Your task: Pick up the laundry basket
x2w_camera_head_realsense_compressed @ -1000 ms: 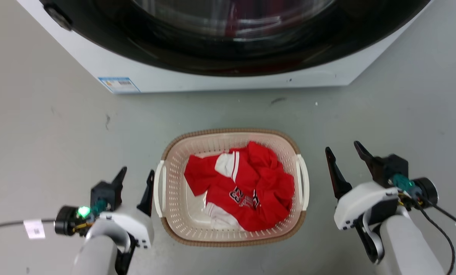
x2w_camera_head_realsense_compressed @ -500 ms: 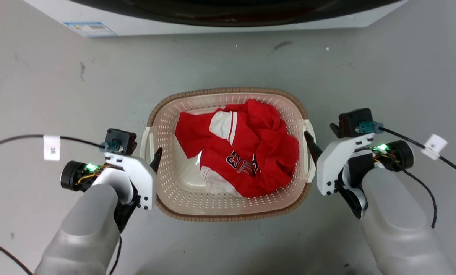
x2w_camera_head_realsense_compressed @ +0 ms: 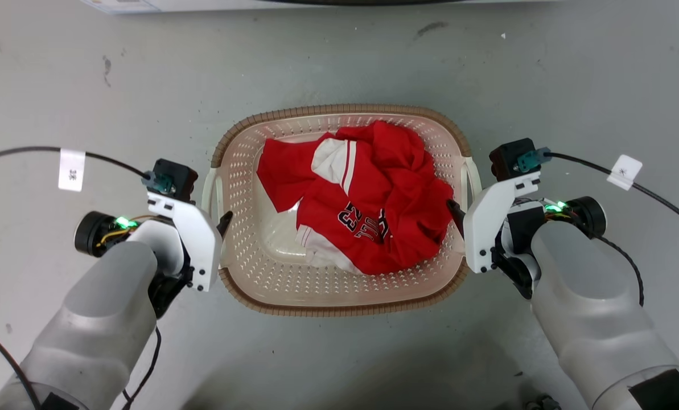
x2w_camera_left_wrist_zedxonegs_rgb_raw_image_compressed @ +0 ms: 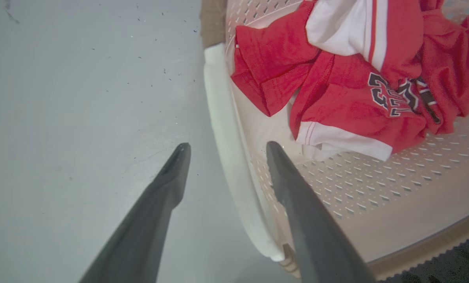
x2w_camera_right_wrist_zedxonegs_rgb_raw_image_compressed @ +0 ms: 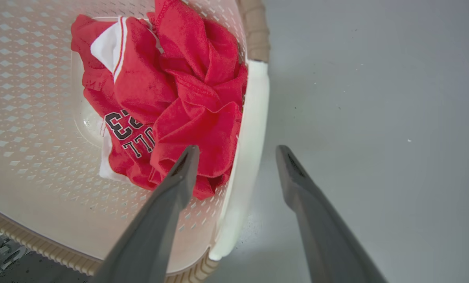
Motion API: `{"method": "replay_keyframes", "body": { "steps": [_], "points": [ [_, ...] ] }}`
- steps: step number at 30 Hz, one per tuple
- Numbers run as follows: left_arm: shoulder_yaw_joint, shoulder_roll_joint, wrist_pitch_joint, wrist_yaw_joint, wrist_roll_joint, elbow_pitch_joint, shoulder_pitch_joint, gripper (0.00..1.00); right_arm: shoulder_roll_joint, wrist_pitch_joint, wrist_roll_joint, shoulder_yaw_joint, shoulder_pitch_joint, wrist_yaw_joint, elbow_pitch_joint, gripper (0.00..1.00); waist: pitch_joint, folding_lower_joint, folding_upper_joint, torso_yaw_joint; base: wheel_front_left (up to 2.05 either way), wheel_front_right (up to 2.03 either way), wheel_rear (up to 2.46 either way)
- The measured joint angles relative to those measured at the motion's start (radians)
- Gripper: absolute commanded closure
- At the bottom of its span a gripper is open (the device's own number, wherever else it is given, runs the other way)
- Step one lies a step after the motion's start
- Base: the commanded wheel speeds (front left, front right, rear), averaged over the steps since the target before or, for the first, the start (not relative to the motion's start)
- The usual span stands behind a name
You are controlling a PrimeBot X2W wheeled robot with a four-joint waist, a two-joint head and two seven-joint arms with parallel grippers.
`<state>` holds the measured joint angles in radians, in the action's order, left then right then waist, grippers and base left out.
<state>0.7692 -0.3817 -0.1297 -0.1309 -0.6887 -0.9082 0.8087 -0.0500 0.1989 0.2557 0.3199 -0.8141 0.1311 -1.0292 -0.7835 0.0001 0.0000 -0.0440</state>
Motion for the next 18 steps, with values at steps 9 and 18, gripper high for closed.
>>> {"method": "replay_keyframes", "body": {
  "steps": [9, 18],
  "points": [
    [0.121, -0.024, -0.026, 0.000, -0.100, -0.003, 0.065, 0.00, 0.000, -0.002, 0.061, 0.064, -0.063, 0.000, -0.086, 0.00, -0.047, 0.0000, 0.0000, 0.007, 0.00, 0.00, 0.00],
    [0.205, -0.029, -0.013, 0.000, -0.183, -0.016, 0.092, 1.00, 0.000, 0.003, 0.143, 0.129, -0.084, 0.000, -0.125, 0.51, -0.067, 0.0000, 0.0000, 0.008, 0.00, 0.00, 0.00]
  ]
}}
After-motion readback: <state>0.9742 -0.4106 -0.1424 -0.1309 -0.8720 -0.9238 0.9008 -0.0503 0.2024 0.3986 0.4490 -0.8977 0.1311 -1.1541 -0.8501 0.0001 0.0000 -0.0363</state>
